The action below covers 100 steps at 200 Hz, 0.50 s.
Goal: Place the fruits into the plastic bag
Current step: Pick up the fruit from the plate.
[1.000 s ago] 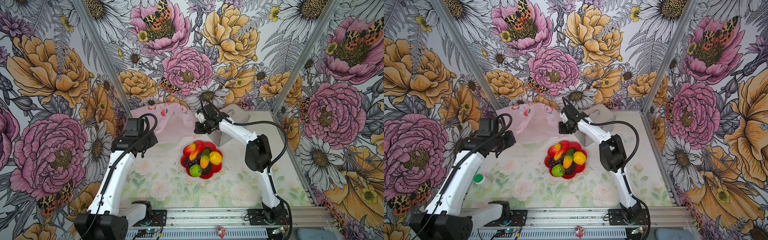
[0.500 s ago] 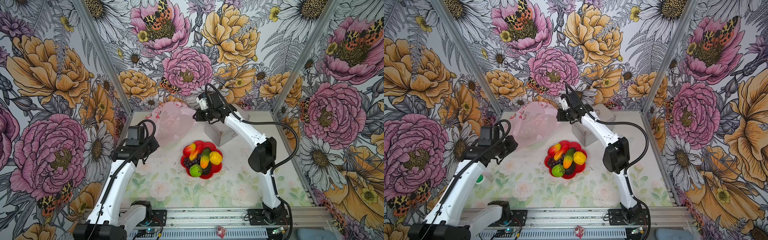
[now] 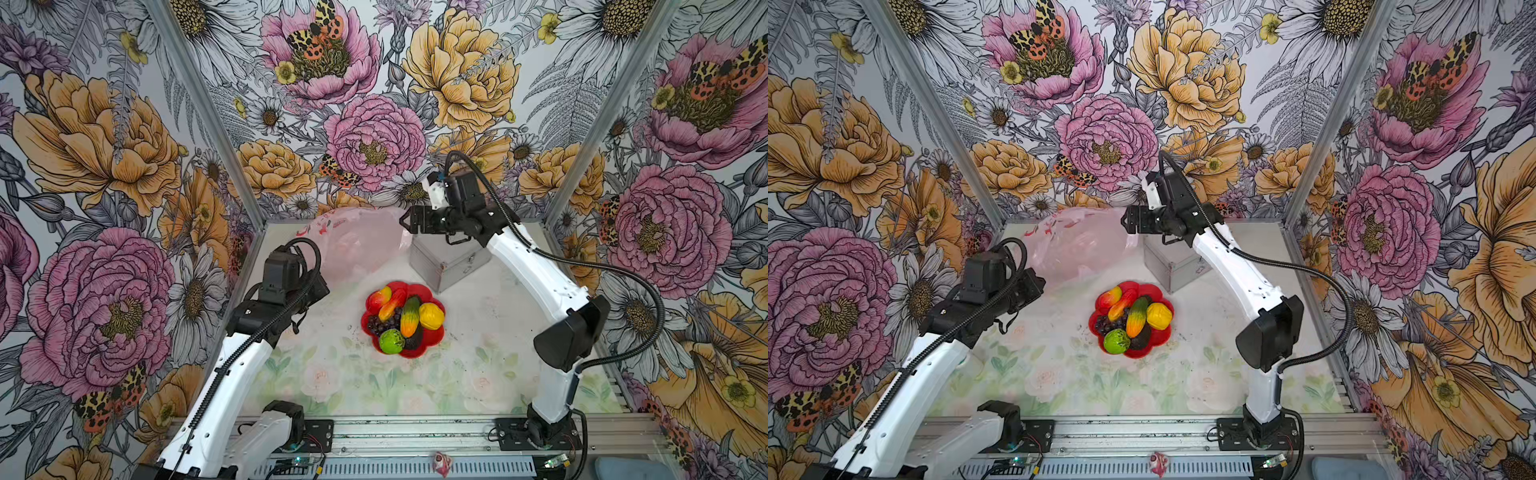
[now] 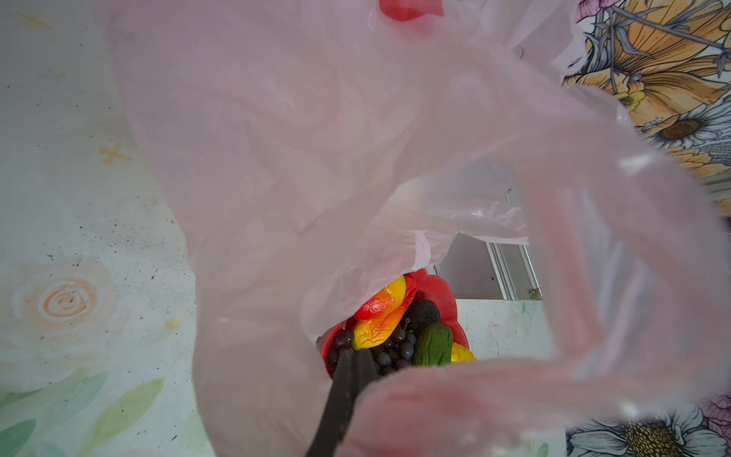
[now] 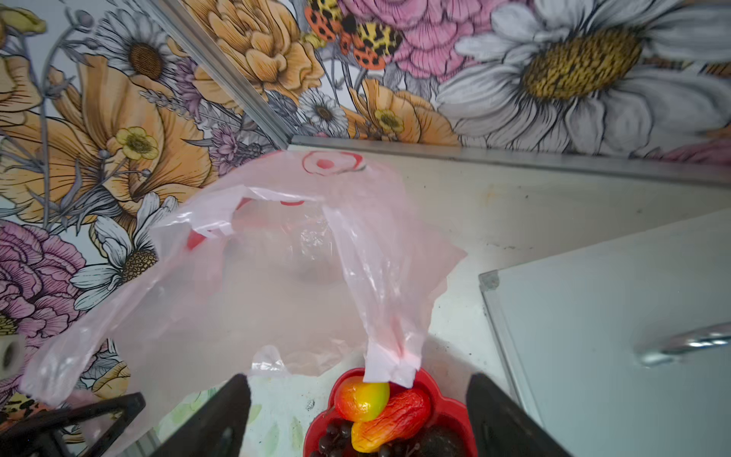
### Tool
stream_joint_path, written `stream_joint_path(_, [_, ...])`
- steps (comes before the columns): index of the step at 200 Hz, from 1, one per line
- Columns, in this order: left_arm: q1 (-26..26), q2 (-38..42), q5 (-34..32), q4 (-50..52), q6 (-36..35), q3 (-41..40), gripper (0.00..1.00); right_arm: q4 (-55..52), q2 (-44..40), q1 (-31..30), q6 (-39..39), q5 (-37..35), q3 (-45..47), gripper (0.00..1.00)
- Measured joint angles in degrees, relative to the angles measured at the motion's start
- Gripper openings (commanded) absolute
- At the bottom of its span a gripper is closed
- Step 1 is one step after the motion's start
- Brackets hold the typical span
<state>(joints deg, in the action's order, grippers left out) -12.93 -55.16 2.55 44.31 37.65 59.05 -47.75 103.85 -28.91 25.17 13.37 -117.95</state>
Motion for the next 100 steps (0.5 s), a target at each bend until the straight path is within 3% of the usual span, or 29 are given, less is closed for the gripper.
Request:
stream_joint_path(55, [-4.6, -0.7, -1.0, -1.8, 0.5, -1.9, 0.0, -4.2, -10.9, -0.4, 2.1, -1.6, 2.4, 0.89])
stream_joint_path(100, [-9.0, -2.3, -1.7, -4.5, 1.5, -2.6, 0.0, -8.8, -13.6, -4.0, 6.6, -0.1, 22.5, 0.88])
